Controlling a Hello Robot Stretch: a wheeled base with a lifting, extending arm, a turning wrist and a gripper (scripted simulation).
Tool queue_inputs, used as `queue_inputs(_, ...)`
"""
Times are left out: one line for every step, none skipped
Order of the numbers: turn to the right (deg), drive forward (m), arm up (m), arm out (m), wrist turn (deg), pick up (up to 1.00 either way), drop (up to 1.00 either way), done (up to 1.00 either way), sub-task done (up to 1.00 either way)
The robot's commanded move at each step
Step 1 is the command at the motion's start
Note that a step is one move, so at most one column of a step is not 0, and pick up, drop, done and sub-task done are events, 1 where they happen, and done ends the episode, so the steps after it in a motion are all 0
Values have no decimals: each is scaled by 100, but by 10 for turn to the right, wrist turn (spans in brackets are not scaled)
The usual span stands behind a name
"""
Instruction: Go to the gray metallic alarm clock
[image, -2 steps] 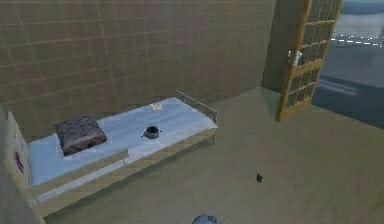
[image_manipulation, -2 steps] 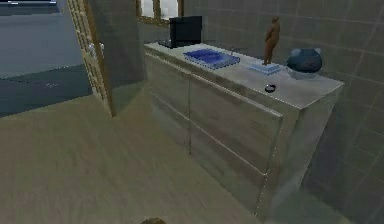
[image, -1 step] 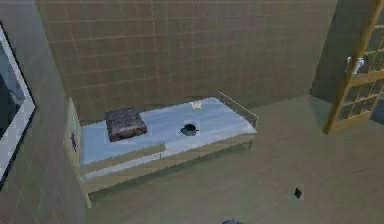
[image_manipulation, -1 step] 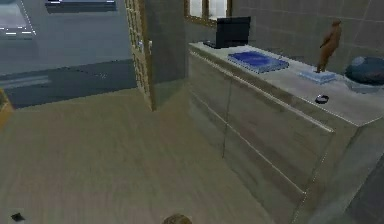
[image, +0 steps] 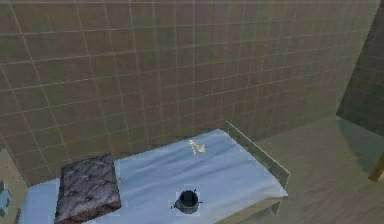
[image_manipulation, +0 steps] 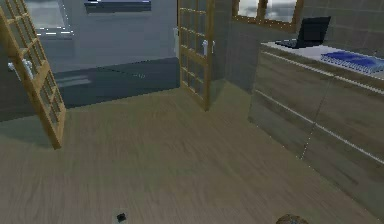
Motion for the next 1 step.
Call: queue_inputs(0, 0, 0, 0, 0, 0, 0, 100, 0)
